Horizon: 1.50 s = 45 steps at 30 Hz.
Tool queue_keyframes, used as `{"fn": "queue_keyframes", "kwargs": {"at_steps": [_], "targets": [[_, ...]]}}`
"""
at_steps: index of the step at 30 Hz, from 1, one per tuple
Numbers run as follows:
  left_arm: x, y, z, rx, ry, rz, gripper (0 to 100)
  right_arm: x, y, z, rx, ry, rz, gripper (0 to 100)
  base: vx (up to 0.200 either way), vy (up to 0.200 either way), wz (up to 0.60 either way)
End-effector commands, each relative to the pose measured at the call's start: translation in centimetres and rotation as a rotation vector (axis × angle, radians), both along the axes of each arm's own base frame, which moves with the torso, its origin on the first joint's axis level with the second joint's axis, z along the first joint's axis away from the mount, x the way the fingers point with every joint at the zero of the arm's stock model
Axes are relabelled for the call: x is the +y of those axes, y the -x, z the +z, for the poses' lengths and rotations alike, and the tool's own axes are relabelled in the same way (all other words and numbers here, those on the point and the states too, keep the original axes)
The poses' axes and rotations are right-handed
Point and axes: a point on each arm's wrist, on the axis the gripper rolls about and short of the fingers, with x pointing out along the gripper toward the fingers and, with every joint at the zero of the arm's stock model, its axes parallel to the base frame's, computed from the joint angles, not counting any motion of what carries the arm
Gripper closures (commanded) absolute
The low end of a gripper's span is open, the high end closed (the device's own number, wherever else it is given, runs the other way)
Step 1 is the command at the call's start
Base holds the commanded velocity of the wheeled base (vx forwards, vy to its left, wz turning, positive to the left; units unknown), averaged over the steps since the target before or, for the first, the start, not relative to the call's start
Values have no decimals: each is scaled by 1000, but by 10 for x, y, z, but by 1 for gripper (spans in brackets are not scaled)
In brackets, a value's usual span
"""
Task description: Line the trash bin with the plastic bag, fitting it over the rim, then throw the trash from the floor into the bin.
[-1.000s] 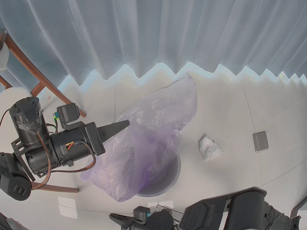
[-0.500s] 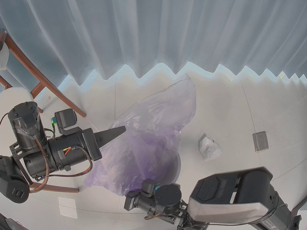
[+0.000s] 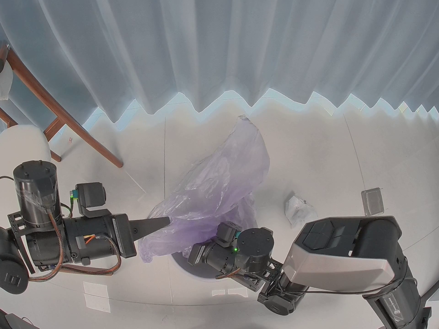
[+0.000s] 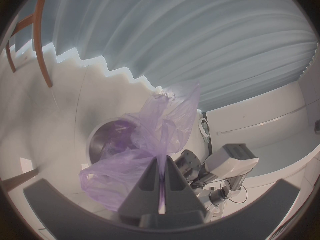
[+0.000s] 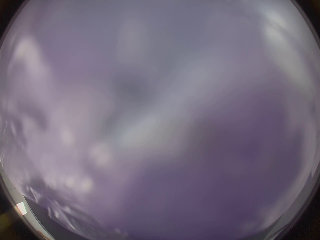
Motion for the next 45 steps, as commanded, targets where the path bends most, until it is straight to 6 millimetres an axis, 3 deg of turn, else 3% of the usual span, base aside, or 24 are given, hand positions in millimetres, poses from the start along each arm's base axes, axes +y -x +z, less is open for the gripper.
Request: {"fn": "queue_keyframes", "kwargs": {"at_steps": [1,7,11,15,16,18,21,22,24,26,28,29,33,35,37,42,45], "targets": [[4,7,4,-14,-20,3,100,0,-17,-9,8,12,-27,100,0,0,0],[4,5,1,-6,-40,39,100,2,-13,-38,47,65,-19,100,0,0,0],[3,3,-1,3,-45,39,100,8,2,-39,58,78,18,100,0,0,0],[1,0,-1,7,-46,39,100,6,38,-9,86,72,85,100,0,0,0],[1,0,-1,7,-46,39,100,5,39,-8,90,71,84,100,0,0,0],[0,-3,-5,24,-54,39,100,-3,70,11,143,65,136,100,0,0,0],[0,-10,-4,28,-51,58,100,-25,105,25,213,94,185,100,0,0,0],[0,-10,-4,28,-51,58,100,-25,105,25,213,94,185,100,0,0,0],[3,-15,-8,49,-67,91,100,-56,123,34,244,137,189,100,0,0,0],[3,-17,-12,63,-84,108,100,-72,126,40,253,148,173,100,0,0,0],[0,-19,-17,77,-111,134,100,-95,116,49,254,141,102,100,0,0,0],[-1,-19,-18,78,-113,134,100,-97,115,50,255,140,96,100,0,0,0],[-12,-24,-28,98,-148,125,100,-139,76,65,227,91,-102,100,0,0,0],[-12,-24,-28,98,-150,126,100,-149,63,65,216,95,-160,100,0,0,0],[-12,-23,-28,96,-147,122,100,-172,35,59,188,124,-276,100,0,0,0],[-10,-17,-22,78,-135,119,100,-180,-10,51,137,118,-375,100,0,0,0],[-10,-16,-20,74,-130,116,100,-178,-18,51,122,105,-382,100,0,0,0]]}}
